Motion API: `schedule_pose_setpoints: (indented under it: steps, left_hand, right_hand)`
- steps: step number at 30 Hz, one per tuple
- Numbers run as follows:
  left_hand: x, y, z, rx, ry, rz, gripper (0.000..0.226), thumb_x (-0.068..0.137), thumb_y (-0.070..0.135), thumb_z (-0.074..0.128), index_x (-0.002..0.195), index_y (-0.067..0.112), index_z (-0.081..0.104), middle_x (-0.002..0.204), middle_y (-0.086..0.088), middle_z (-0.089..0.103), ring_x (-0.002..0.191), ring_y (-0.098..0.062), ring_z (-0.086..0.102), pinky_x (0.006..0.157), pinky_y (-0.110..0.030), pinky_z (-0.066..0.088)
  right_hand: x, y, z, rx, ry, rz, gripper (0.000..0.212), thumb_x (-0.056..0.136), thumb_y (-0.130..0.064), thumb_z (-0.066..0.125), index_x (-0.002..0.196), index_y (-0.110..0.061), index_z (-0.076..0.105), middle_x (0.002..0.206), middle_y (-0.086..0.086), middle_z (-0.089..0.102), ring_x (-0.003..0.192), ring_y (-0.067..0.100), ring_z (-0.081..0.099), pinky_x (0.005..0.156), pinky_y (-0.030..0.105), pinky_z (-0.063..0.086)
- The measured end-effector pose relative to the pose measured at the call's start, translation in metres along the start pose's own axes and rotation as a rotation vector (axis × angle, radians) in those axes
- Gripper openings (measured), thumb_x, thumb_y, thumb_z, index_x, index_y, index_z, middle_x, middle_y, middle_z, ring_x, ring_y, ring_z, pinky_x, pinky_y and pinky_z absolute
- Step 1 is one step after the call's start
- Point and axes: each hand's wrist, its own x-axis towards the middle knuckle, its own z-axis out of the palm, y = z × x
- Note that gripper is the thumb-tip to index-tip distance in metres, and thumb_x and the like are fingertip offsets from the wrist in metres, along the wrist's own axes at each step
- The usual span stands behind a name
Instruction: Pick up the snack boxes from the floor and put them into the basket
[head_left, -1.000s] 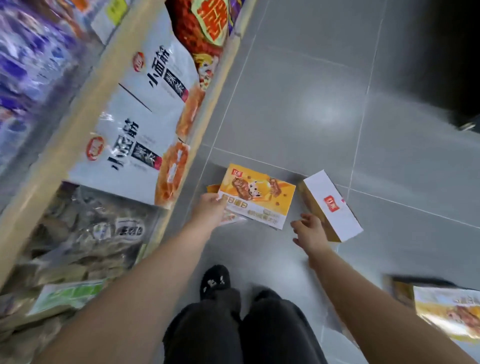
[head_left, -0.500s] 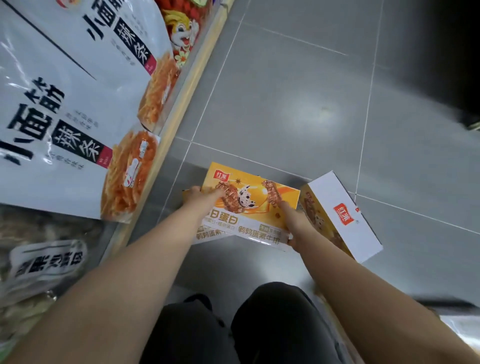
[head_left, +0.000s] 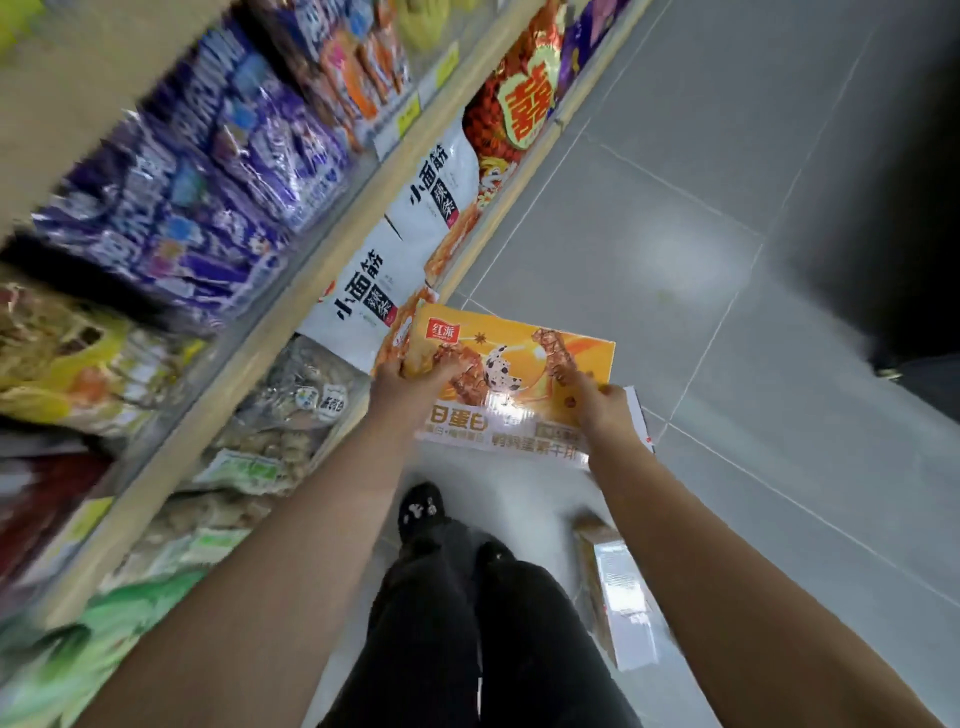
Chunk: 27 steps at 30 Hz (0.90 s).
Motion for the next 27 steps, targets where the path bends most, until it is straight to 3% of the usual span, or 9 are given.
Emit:
schedule_pose_setpoints:
  steps: [5,8,11,15,18,20,23,25,27]
  left_hand:
    - [-0.115,0.017,-0.042,-0.123,0.105,0.053,0.082,0.047,0.058,0.081,0.115,0.015,0.062,0.108,-0.005,0.07,0.096,-0.022,0.068,0.077,-0.034,0.052]
    - [-0.168,0.004,-0.056,-0.238,0.234,0.023,0.091,0.047,0.061,0.078,0.123,0.016,0.057,0.115,-0.005,0.067,0.098,-0.023,0.066,0.075,-0.033,0.053]
    - [-0.216,-0.018,-0.065,-0.352,0.353,-0.022,0.074,0.067,0.05,0.076,0.128,0.014,0.053,0.117,-0.006,0.065,0.093,-0.02,0.064,0.063,-0.025,0.043]
    - [-0.285,-0.058,-0.081,-0.49,0.459,-0.059,0.084,0.051,0.058,0.076,0.122,0.017,0.058,0.11,-0.006,0.07,0.096,-0.027,0.068,0.091,-0.044,0.053]
    - [-0.326,-0.098,-0.096,-0.608,0.57,-0.098,0.087,0.052,0.059,0.075,0.122,0.01,0.057,0.106,-0.01,0.072,0.094,-0.03,0.069,0.091,-0.046,0.054]
    - [-0.353,-0.119,-0.104,-0.672,0.657,-0.128,0.072,0.066,0.053,0.073,0.12,0.007,0.059,0.105,-0.013,0.072,0.092,-0.03,0.069,0.089,-0.04,0.054]
    - [-0.393,-0.165,-0.116,-0.757,0.821,-0.149,0.052,0.082,0.045,0.067,0.116,0.006,0.058,0.103,-0.013,0.071,0.079,-0.026,0.067,0.07,-0.032,0.053]
    - [-0.423,-0.199,-0.119,-0.806,0.938,-0.154,0.038,0.087,0.037,0.065,0.109,0.006,0.057,0.099,-0.013,0.069,0.067,-0.023,0.062,0.058,-0.028,0.047]
    - [-0.448,-0.227,-0.118,-0.849,1.06,-0.16,0.024,0.089,0.03,0.064,0.099,0.01,0.054,0.093,-0.013,0.064,0.065,-0.023,0.058,0.061,-0.032,0.049]
  right_hand:
    - [-0.102,-0.044,-0.026,-0.137,-0.065,-0.176,0.025,0.092,-0.025,0.056,0.072,-0.021,0.042,0.078,0.003,0.05,0.069,0.018,0.048,0.061,0.028,0.039]
    - [-0.143,-0.055,-0.03,-0.256,-0.158,-0.258,0.014,0.091,-0.025,0.056,0.088,-0.018,0.044,0.082,0.001,0.052,0.075,0.02,0.052,0.062,0.028,0.04]
    - [-0.176,-0.054,-0.029,-0.371,-0.26,-0.294,0.018,0.089,-0.03,0.058,0.089,-0.016,0.047,0.084,0.002,0.056,0.081,0.024,0.056,0.077,0.034,0.045]
    - [-0.223,-0.036,-0.022,-0.496,-0.432,-0.338,0.01,0.08,-0.02,0.061,0.075,-0.014,0.056,0.075,0.01,0.058,0.071,0.023,0.055,0.067,0.034,0.044]
    - [-0.257,-0.013,-0.011,-0.64,-0.584,-0.387,0.011,0.074,-0.024,0.062,0.077,-0.014,0.058,0.071,0.011,0.054,0.068,0.021,0.049,0.064,0.034,0.039]
    - [-0.275,0.005,-0.003,-0.737,-0.65,-0.423,0.022,0.07,-0.031,0.063,0.078,-0.011,0.062,0.075,0.015,0.062,0.068,0.025,0.058,0.063,0.037,0.046]
    - [-0.319,0.034,-0.001,-0.806,-0.752,-0.53,0.019,0.086,-0.029,0.063,0.077,-0.013,0.059,0.083,0.013,0.066,0.079,0.033,0.064,0.07,0.036,0.05]
    - [-0.348,0.058,-0.003,-0.832,-0.813,-0.579,0.024,0.091,-0.029,0.063,0.07,-0.021,0.052,0.073,0.004,0.06,0.067,0.02,0.058,0.073,0.034,0.045]
    - [-0.371,0.082,-0.004,-0.853,-0.884,-0.647,0.023,0.09,-0.031,0.064,0.072,-0.023,0.053,0.072,-0.003,0.056,0.064,0.011,0.051,0.074,0.031,0.041]
